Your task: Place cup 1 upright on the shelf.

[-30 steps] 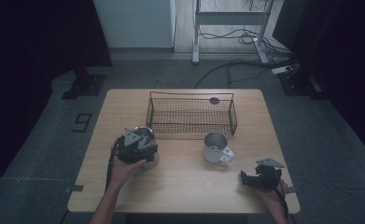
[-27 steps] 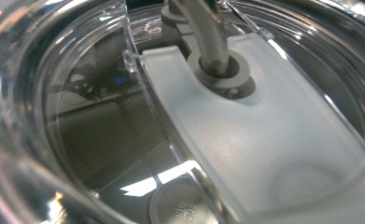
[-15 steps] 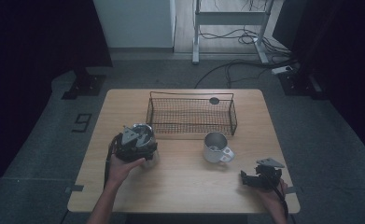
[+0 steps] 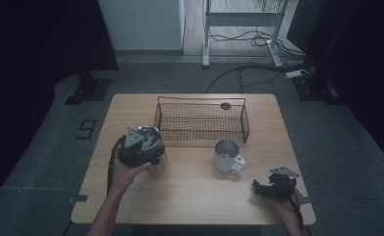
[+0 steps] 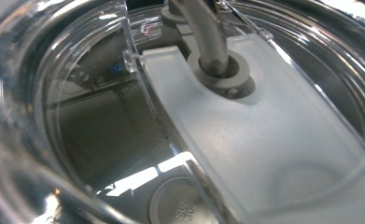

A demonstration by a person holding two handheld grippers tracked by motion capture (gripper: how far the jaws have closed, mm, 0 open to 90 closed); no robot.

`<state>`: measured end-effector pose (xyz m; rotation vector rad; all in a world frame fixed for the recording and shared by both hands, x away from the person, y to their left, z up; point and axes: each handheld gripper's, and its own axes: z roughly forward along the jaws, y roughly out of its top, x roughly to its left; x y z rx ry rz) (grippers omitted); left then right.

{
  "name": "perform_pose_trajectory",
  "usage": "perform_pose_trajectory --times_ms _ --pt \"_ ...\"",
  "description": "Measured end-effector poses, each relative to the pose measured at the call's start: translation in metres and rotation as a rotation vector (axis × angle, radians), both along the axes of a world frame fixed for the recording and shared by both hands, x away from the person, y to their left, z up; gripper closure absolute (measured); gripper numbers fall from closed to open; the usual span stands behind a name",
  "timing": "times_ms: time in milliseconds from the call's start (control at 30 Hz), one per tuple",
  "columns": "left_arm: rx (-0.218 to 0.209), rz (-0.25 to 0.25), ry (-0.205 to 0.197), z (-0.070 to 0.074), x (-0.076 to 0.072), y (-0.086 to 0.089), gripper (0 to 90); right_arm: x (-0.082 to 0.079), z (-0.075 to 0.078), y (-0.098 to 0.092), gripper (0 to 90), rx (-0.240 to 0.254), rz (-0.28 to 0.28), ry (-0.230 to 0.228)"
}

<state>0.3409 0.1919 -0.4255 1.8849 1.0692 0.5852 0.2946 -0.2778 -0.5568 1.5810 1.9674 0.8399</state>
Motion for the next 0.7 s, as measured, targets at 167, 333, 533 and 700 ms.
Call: perform_pose_trajectory --times_ms 167,333,533,700 --pt "0.0 -0.004 0.002 0.002 0.001 -0.002 3.9 0.0 0.0 0.0 0.1 0.0 -0.001 0.0" --pt "-0.008 -0.004 0.001 0.004 0.003 -0.004 3.9 0.0 0.0 0.0 0.1 0.0 -0.003 0.0" --pt "-0.014 -0.008 -0.003 0.01 0.004 -0.005 3.9 0.0 0.0 0.0 0.1 0.001 -0.007 0.0" --pt "-0.017 -0.006 -0.005 0.015 0.006 -0.005 3.9 0.0 0.0 0.0 0.2 0.001 -0.009 0.001"
